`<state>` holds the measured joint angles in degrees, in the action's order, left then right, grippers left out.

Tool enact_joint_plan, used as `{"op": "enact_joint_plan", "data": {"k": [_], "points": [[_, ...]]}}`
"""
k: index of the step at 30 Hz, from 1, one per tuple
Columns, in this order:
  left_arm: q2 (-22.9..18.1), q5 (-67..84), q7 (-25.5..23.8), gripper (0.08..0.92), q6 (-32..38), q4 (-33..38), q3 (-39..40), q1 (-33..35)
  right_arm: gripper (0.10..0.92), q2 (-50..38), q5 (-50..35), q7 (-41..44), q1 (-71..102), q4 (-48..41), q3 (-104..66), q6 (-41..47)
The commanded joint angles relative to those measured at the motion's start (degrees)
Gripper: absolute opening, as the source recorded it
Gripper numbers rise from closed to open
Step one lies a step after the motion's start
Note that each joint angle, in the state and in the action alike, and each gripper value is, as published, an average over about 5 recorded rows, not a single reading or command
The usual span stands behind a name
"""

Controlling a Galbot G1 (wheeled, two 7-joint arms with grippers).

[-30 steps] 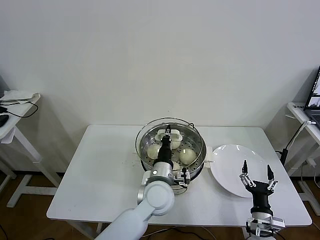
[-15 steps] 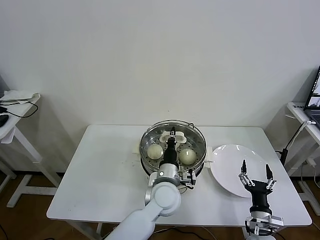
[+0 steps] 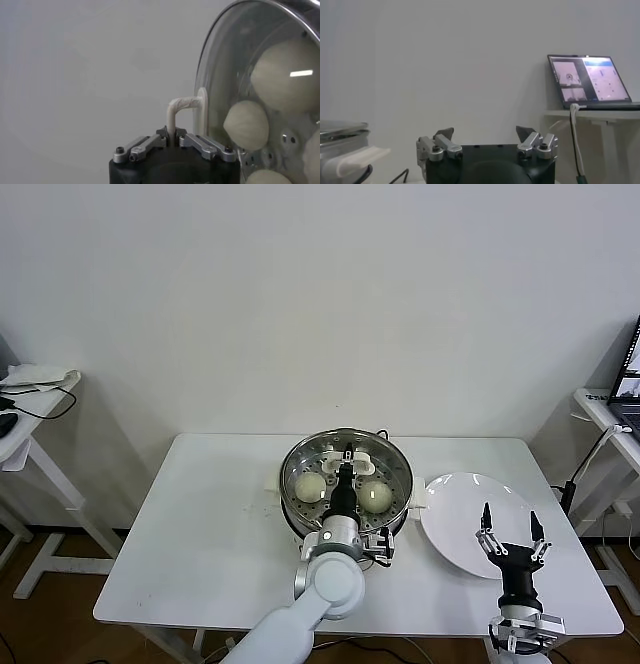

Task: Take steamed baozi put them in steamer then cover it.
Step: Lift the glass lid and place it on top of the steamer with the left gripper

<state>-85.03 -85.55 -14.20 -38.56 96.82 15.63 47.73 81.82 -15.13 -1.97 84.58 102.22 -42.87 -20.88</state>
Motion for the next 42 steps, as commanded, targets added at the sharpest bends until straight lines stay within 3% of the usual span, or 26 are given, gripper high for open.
{"op": "enact_joint_plan", "data": {"k": [1, 32, 34, 42], "points": [[-0.57, -0.48, 0.4, 0.187, 0.47, -1.06, -0.39, 0.04, 0.823, 0.01, 0.28, 0.07, -0.05, -0.07, 0.25, 0.0], [-0.21, -0.47, 1.8, 0.188, 2.35, 0.1, -1.54, 1.71, 0.823, -0.14, 1.12, 0.24, -0.14, 0.04, 1.13, -0.21], [0.14, -0.46, 1.82, 0.204, 2.33, 1.05, -1.48, 2.04, 0.823, -0.21, 1.13, 0.23, -0.15, 0.04, 1.14, -0.22], [2.53, -0.27, 1.77, 0.427, 1.96, 5.53, -0.92, 4.62, 0.823, -0.47, 1.12, 0.2, -0.45, -0.03, 1.43, -0.22]]}}
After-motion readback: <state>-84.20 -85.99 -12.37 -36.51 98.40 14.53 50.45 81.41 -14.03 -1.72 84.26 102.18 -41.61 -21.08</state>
